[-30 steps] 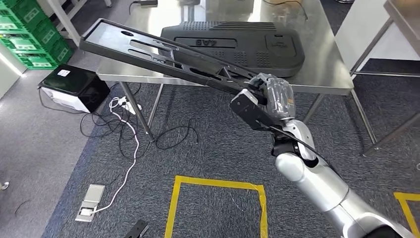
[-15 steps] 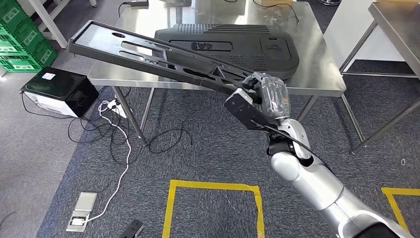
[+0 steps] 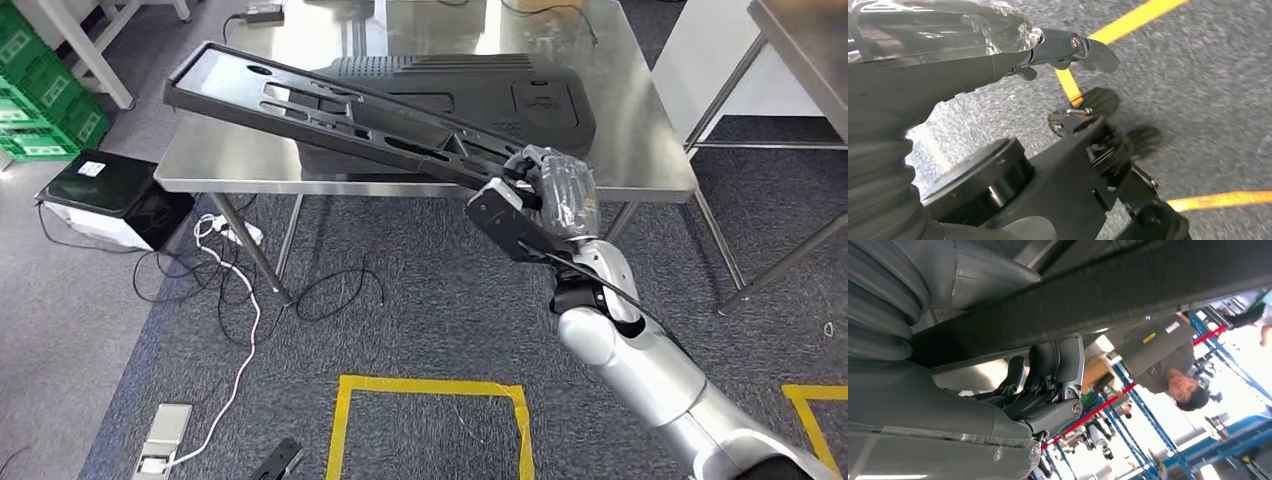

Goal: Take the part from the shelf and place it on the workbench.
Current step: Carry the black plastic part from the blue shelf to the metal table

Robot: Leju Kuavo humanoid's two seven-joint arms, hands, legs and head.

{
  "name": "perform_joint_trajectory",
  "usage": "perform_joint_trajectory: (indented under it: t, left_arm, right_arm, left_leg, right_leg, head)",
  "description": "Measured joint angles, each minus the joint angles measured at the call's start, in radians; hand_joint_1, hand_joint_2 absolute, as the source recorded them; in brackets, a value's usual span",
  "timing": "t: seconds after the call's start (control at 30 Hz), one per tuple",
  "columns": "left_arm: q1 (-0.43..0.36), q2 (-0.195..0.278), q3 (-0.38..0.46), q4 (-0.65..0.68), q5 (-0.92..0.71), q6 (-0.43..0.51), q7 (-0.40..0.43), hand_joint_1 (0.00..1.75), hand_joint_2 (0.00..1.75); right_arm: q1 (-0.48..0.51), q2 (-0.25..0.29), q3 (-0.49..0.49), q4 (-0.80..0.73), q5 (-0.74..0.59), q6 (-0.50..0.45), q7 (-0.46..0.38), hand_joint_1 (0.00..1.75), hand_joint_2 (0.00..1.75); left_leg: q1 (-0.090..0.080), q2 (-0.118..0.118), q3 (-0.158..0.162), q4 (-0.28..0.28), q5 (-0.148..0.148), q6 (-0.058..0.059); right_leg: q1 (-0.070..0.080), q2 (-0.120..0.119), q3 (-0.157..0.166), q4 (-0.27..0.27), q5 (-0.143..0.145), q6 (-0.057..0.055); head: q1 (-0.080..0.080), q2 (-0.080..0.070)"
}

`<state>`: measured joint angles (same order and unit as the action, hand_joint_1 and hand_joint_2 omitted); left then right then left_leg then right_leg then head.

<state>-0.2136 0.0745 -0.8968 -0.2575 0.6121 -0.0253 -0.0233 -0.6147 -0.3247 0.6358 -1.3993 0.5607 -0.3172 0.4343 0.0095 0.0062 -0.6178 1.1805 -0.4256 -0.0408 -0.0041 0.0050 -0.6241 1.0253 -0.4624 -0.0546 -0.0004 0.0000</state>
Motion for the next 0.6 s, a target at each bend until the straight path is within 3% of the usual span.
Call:
perform_joint_trajectory:
  t: [0.07,0.1,0.13,0.17,0.23,0.27,0.3,0.4,0.47,0.5,0.57,0.6]
  left_arm:
    - [0.001,0.000,0.000,0.000,-0.001,0.000,0.004,0.00,1.75]
    - [0.002,0.000,0.000,0.000,-0.002,0.000,0.006,0.00,1.75]
    - [0.004,0.000,0.000,0.000,-0.002,0.000,0.007,0.00,1.75]
    - [0.005,0.000,0.000,0.000,-0.002,0.000,0.008,0.00,1.75]
    - [0.005,0.000,0.000,0.000,-0.002,0.000,0.008,0.00,1.75]
    - [0.005,0.000,0.000,0.000,-0.002,0.000,0.009,0.00,1.75]
    - [0.005,0.000,0.000,0.000,-0.002,0.000,0.009,0.00,1.75]
    - [0.004,0.000,0.000,0.000,-0.004,0.000,0.010,0.00,1.75]
    - [0.003,0.000,0.000,0.000,-0.005,0.000,0.010,0.00,1.75]
    - [0.002,0.000,0.000,0.000,-0.005,0.000,0.010,0.00,1.75]
    - [0.000,0.000,0.000,0.000,-0.005,0.000,0.010,0.00,1.75]
    - [0.001,0.000,0.000,0.000,-0.006,0.000,0.010,0.00,1.75]
  right_arm:
    - [0.001,0.000,-0.001,0.000,0.000,0.000,-0.001,1.75,1.75]
    - [0.002,0.000,-0.001,0.000,0.000,0.000,-0.001,1.75,1.75]
    - [0.003,0.000,-0.001,0.000,0.000,0.000,-0.001,1.75,1.75]
    - [0.004,0.000,-0.002,0.000,0.000,0.000,-0.001,1.75,1.75]
    - [0.005,0.000,-0.002,0.000,0.000,0.000,-0.002,1.75,1.75]
    - [0.006,0.001,-0.002,0.000,0.000,0.000,-0.002,1.75,1.75]
    - [0.007,0.001,-0.002,0.000,-0.001,0.001,-0.003,1.75,1.75]
    - [0.008,0.000,-0.005,0.000,-0.001,0.000,-0.003,1.75,1.75]
    - [0.008,-0.001,-0.007,-0.001,0.000,0.000,-0.004,1.75,1.75]
    - [0.008,-0.001,-0.007,-0.001,0.000,0.000,-0.005,1.75,1.75]
    - [0.012,-0.002,-0.008,-0.001,-0.001,0.001,-0.007,1.75,1.75]
    - [0.015,-0.002,-0.008,-0.001,-0.002,0.001,-0.007,1.75,1.75]
  left_leg:
    - [0.001,0.000,-0.086,0.118,-0.043,-0.005]
    - [0.000,0.000,-0.115,0.141,-0.054,-0.004]
    - [-0.001,0.000,-0.127,0.130,-0.045,-0.001]
    - [-0.003,0.000,-0.123,0.085,-0.014,0.005]
    - [-0.011,-0.001,-0.094,-0.052,0.091,0.019]
    - [-0.015,-0.001,-0.083,-0.104,0.126,0.025]
    - [-0.018,-0.001,-0.075,-0.136,0.148,0.030]
    - [-0.016,0.001,-0.050,-0.162,0.145,0.046]
    - [-0.012,-0.001,-0.022,-0.174,0.139,0.056]
    - [-0.012,-0.001,-0.011,-0.177,0.133,0.058]
    - [-0.012,-0.002,0.007,-0.179,0.115,0.060]
    - [-0.011,-0.003,0.019,-0.178,0.104,0.059]
  right_leg:
    - [0.003,0.004,0.017,0.000,-0.016,-0.004]
    - [0.004,0.007,0.028,0.000,-0.025,-0.005]
    - [0.005,0.009,0.040,0.000,-0.034,-0.005]
    - [0.006,0.011,0.055,0.000,-0.044,-0.004]
    - [0.007,0.013,0.081,0.000,-0.065,0.000]
    - [0.008,0.014,0.089,-0.002,-0.073,0.004]
    - [0.008,0.015,0.094,-0.005,-0.079,0.009]
    - [0.009,0.014,0.101,0.007,-0.079,0.026]
    - [0.008,0.010,0.072,0.077,-0.078,0.033]
    - [0.006,0.008,0.037,0.133,-0.087,0.037]
    - [0.003,0.007,-0.046,0.236,-0.135,0.044]
    - [0.000,0.006,-0.078,0.259,-0.159,0.046]
  head:
    - [-0.009,0.000]
    - [-0.012,0.000]
    - [-0.015,0.000]
    - [-0.018,0.000]
    - [-0.025,0.000]
    - [-0.028,0.000]
    - [-0.031,0.000]
    - [-0.030,0.000]
    - [-0.022,0.000]
    - [-0.017,0.000]
    - [-0.008,0.000]
    - [-0.003,0.000]
